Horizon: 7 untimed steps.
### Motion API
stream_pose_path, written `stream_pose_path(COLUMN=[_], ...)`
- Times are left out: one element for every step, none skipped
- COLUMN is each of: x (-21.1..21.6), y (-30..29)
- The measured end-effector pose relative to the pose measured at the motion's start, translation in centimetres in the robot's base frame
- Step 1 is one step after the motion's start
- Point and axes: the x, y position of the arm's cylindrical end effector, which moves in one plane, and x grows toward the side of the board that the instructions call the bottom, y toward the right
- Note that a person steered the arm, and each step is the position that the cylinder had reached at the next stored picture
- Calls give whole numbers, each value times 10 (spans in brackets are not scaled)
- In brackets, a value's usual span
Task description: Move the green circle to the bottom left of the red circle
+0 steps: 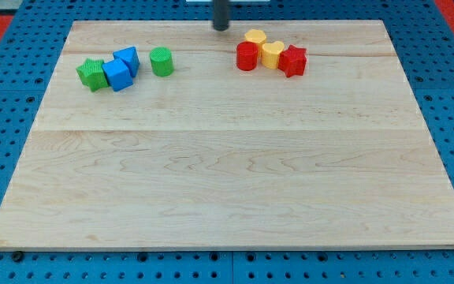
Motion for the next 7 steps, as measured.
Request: stream_pose_path(x=[75, 109, 145, 156, 130, 101, 89], y=[-34, -23, -29, -113, -116, -95, -95])
